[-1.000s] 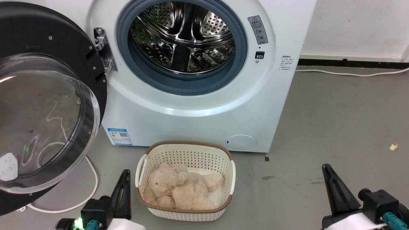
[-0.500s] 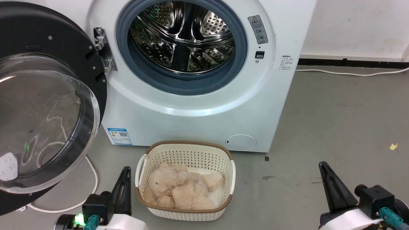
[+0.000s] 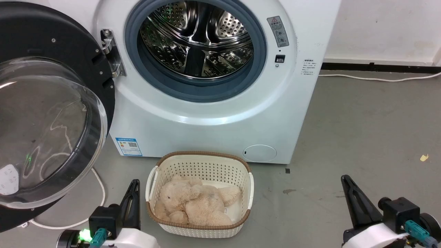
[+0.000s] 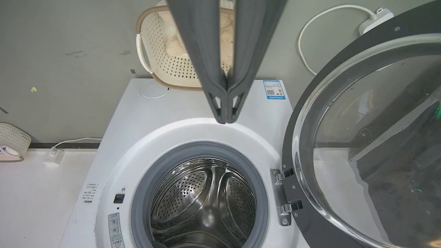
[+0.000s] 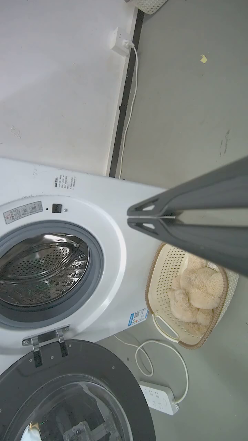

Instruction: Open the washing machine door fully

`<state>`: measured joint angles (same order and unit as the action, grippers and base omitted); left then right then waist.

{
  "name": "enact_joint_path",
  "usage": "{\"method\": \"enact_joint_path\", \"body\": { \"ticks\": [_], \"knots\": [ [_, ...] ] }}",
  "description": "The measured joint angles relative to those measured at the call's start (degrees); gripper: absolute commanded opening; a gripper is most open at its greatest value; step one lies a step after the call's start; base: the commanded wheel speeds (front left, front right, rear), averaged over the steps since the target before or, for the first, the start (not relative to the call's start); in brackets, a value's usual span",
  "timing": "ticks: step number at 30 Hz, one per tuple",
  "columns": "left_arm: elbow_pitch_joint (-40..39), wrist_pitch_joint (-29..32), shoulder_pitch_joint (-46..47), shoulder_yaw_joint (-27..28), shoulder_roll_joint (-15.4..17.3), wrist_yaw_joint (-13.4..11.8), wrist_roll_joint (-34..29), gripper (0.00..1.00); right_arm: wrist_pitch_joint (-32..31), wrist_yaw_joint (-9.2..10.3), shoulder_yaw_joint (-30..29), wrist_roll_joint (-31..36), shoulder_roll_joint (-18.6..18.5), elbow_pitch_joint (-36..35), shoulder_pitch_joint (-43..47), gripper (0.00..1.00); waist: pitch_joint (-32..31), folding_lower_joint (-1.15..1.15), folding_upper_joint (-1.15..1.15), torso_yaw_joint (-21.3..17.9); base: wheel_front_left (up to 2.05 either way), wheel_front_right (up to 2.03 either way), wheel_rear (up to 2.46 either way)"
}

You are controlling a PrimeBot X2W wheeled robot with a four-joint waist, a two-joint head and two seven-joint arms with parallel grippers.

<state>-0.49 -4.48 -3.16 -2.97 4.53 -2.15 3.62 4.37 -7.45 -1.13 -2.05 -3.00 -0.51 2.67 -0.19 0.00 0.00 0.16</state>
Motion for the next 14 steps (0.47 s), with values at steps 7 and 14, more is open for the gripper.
{"method": "enact_joint_path", "body": {
  "ticks": [7, 14],
  "knots": [
    [0.05, 1.01, 0.88, 0.48, -0.25, 0.38, -0.54, 0.00, -1.00, 0.00, 0.26, 0.19, 0.00, 0.07, -0.69, 0.00, 0.05, 0.00, 0.00, -0.04, 0.00, 0.00, 0.00],
    [0.12, 2.10, 1.10, 1.30, -0.55, 0.91, -1.46, 0.00, -1.86, 0.00, 0.48, 0.75, 0.00, 0.11, -1.15, 0.00, 0.09, -0.01, 0.00, -0.08, 0.00, 0.00, 0.00]
  ]
}}
